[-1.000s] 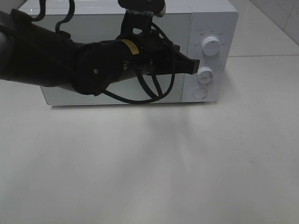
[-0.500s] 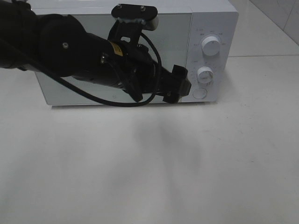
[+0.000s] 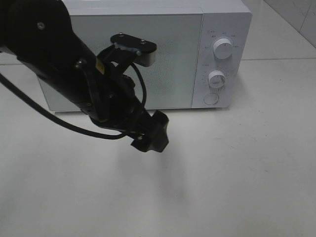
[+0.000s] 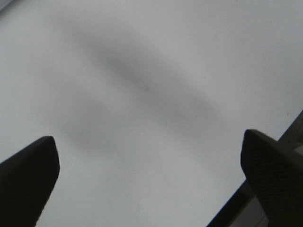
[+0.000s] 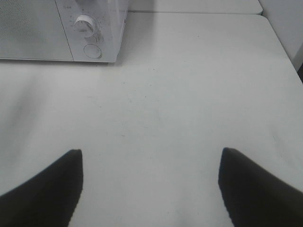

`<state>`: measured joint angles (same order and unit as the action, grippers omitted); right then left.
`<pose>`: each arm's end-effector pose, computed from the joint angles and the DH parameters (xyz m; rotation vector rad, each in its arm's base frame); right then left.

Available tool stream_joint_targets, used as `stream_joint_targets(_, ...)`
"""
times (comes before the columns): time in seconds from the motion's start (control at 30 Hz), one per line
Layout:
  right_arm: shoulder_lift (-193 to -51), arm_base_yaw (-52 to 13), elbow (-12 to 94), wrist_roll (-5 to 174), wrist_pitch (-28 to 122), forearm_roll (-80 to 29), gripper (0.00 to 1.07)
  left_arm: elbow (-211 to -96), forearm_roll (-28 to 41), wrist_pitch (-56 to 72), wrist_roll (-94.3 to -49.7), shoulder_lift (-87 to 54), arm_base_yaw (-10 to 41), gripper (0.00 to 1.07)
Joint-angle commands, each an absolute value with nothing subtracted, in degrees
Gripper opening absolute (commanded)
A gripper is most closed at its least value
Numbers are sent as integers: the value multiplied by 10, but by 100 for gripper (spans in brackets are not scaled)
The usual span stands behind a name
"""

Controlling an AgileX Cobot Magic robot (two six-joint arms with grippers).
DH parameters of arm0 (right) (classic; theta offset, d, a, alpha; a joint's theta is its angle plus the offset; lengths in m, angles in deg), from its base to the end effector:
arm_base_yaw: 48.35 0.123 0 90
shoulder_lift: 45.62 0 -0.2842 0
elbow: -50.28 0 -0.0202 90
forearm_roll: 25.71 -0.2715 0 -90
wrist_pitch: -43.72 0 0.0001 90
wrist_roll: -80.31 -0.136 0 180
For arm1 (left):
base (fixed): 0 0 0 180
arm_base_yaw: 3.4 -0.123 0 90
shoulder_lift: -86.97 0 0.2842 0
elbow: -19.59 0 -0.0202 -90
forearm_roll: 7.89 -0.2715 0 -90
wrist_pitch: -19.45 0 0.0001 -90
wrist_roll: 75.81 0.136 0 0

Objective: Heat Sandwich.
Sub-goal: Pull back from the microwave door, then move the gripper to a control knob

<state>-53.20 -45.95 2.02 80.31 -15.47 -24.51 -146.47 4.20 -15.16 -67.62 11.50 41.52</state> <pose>0.0548 -0.0002 0.2720 -0.0413 2.0071 0.0019 0.2590 -0.2811 0.1666 1.0354 2.5130 -0.4128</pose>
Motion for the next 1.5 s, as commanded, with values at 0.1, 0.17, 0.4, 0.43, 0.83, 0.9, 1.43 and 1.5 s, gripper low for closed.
stream_joint_targets(0.1,-516,-463,20,806,-153,-246,76,-1462,38,-228,-677,91,381,101)
stream_joint_targets(0.17,-516,-463,20,806,-153,-246,76,-1462,38,-267,-677,73,350,101)
stream_joint_targets(0.4,-516,-463,20,806,-153,-246,76,-1462,45,-320,-678,16,280,101)
stream_joint_targets(0.43,-516,-463,20,806,-153,-246,76,-1461,47,-328,-678,10,268,101)
stream_joint_targets(0.83,-516,-463,20,806,-153,-246,76,-1404,53,-380,-678,-119,123,101)
stream_joint_targets(0.9,-516,-463,20,806,-153,-246,76,-1390,53,-378,-678,-133,113,101)
stream_joint_targets(1.43,-516,-463,20,806,-153,-246,76,-1229,26,-394,-694,-378,4,101)
stream_joint_targets(1.5,-516,-463,20,806,-153,-246,76,-1216,10,-393,-715,-412,4,101)
